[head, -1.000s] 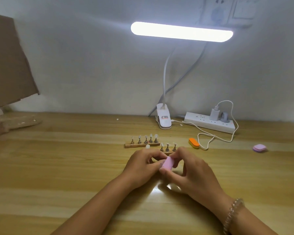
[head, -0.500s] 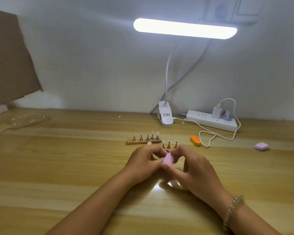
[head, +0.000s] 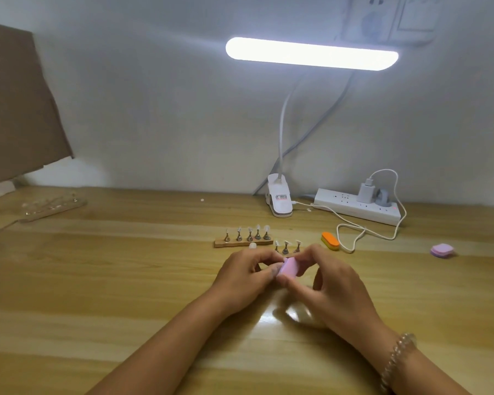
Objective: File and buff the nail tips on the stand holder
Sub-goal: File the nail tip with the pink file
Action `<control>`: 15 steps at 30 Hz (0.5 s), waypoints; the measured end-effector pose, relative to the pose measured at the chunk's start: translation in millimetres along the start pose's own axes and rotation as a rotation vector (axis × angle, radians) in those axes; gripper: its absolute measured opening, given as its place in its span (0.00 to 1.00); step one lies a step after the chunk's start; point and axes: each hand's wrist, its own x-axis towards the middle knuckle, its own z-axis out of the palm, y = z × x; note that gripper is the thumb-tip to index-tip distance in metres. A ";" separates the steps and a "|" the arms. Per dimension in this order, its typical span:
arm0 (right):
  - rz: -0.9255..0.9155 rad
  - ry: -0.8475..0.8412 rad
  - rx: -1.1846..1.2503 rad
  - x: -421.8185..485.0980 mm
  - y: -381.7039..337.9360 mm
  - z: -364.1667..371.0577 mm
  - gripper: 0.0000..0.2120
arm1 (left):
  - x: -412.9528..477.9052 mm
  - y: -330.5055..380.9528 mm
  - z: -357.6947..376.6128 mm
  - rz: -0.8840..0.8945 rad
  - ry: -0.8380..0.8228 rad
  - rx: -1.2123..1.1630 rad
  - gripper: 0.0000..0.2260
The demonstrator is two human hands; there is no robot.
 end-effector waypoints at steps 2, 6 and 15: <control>0.053 0.035 0.019 1.6 3.0 -1.1 0.19 | -0.3 -0.2 0.1 0.003 0.007 -0.004 0.05; -0.011 -0.009 -0.005 -0.9 1.2 0.2 0.16 | -0.8 0.8 -0.3 0.012 -0.021 0.018 0.07; 0.017 0.054 -0.070 -0.8 1.1 -0.1 0.21 | -1.3 2.9 -0.5 -0.011 -0.013 0.002 0.07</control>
